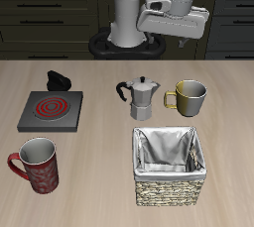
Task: Place the white and yellow mug in the basket
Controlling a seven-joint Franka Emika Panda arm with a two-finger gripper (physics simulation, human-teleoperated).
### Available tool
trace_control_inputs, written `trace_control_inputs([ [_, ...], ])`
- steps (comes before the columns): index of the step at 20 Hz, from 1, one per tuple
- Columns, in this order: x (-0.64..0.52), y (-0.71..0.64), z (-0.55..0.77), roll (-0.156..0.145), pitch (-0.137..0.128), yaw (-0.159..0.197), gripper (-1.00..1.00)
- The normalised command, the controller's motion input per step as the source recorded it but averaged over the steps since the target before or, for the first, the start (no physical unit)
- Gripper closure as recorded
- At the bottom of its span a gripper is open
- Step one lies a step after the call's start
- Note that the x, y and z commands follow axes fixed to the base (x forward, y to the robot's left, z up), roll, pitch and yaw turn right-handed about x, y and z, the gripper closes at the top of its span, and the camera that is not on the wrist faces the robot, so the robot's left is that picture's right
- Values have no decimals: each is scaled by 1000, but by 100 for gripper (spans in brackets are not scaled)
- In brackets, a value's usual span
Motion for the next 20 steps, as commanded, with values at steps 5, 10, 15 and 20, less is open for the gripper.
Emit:
trace_control_inputs([
  [5, 84, 301, -73, -54, -9, -1, -100],
  [10, 93, 213, -94, -15, 4, 12, -100],
  [15, 70, 300, 20, 48, -34, 14, -100],
  [20, 114, 296, -43, 73, 1, 1, -100],
])
